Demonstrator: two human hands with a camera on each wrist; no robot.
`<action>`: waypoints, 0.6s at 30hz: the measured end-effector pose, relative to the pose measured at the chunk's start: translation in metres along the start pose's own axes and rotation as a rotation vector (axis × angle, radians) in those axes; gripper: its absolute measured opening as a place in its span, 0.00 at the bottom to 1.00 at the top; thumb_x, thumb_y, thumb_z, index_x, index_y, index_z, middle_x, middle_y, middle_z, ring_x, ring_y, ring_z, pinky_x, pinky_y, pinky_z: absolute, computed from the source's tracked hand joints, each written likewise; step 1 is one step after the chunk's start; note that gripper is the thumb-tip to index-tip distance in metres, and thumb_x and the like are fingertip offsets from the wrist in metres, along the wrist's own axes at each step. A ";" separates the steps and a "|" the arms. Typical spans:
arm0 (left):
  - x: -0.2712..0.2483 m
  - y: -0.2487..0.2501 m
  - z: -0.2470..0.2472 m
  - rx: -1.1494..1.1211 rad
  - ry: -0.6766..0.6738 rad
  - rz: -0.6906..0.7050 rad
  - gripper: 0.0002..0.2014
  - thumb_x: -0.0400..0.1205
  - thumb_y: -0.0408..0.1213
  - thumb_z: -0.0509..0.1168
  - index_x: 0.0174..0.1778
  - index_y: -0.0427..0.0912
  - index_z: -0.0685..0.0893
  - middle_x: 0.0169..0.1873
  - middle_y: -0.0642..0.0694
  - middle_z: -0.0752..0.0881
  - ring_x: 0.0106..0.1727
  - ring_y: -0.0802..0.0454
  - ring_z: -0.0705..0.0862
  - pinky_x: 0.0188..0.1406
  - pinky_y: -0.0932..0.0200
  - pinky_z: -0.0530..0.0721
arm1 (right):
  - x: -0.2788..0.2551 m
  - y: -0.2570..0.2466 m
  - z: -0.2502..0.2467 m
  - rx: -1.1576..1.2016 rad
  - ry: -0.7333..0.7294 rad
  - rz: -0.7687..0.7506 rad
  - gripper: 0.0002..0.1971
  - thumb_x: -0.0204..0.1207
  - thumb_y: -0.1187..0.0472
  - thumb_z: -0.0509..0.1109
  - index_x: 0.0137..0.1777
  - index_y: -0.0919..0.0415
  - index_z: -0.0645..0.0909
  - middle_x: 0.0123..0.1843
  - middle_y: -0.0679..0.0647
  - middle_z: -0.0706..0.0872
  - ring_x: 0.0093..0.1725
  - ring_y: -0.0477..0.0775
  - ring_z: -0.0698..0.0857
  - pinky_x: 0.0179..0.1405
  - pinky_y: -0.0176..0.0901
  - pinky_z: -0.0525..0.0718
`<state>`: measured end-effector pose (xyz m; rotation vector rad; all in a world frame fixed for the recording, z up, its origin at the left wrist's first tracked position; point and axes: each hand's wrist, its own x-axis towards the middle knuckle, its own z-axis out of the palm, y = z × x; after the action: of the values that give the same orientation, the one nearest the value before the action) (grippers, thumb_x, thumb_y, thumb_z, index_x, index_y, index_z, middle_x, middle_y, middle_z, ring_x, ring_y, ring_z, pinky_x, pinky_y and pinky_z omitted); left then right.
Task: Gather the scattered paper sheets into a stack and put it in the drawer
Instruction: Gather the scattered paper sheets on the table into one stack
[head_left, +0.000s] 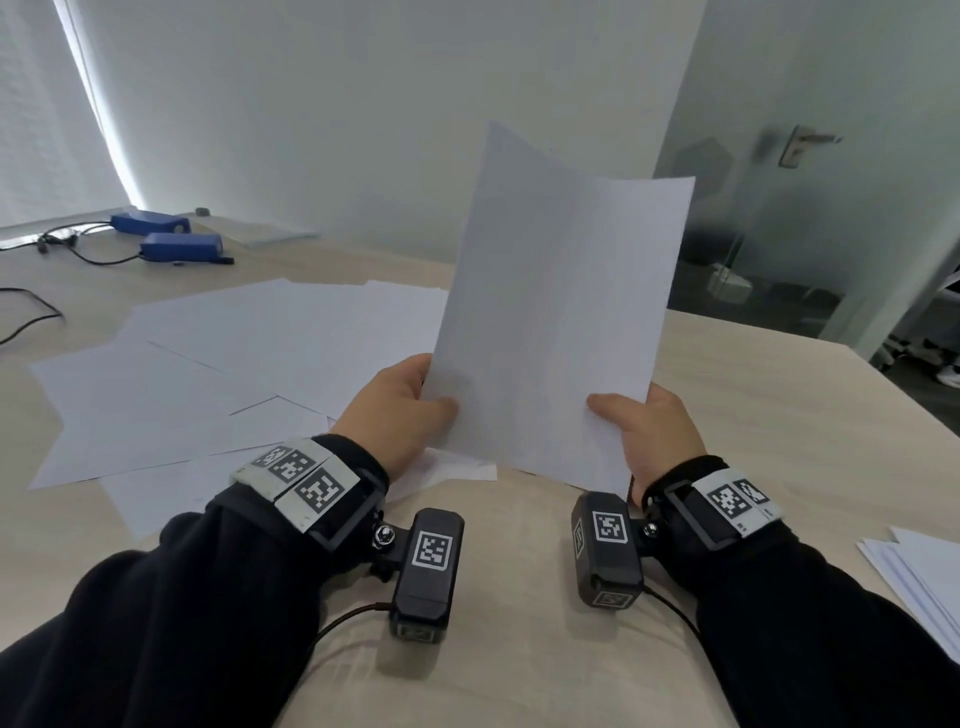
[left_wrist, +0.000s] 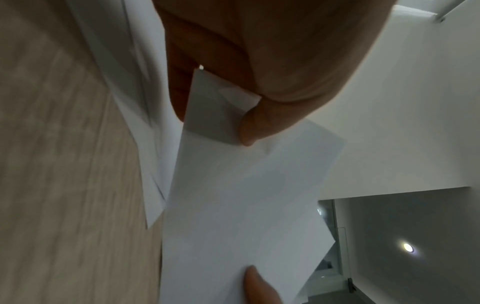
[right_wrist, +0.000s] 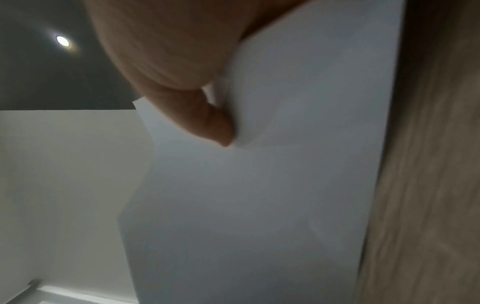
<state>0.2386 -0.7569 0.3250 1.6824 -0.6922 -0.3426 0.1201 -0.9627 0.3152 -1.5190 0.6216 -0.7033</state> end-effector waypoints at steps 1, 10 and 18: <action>0.001 0.001 -0.002 0.022 0.048 0.016 0.10 0.77 0.39 0.67 0.51 0.55 0.88 0.47 0.56 0.93 0.51 0.53 0.90 0.56 0.53 0.85 | 0.004 0.003 -0.002 -0.037 0.020 0.008 0.04 0.71 0.64 0.75 0.42 0.55 0.90 0.47 0.54 0.94 0.51 0.64 0.91 0.61 0.68 0.85; 0.024 -0.020 -0.042 0.725 0.172 -0.287 0.23 0.83 0.54 0.61 0.76 0.62 0.75 0.85 0.55 0.63 0.85 0.50 0.60 0.84 0.38 0.55 | 0.018 0.002 -0.032 -0.095 0.394 0.034 0.06 0.74 0.62 0.64 0.41 0.51 0.80 0.42 0.47 0.88 0.48 0.63 0.88 0.56 0.58 0.88; 0.022 -0.014 -0.031 0.837 -0.028 -0.350 0.14 0.81 0.59 0.58 0.61 0.66 0.79 0.65 0.57 0.80 0.70 0.49 0.75 0.72 0.44 0.62 | 0.018 -0.001 -0.029 -0.152 0.300 0.084 0.05 0.75 0.64 0.63 0.42 0.55 0.80 0.44 0.49 0.88 0.53 0.65 0.87 0.62 0.62 0.84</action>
<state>0.2768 -0.7446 0.3214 2.6143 -0.5916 -0.3420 0.1104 -0.9954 0.3184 -1.5288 0.9779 -0.8424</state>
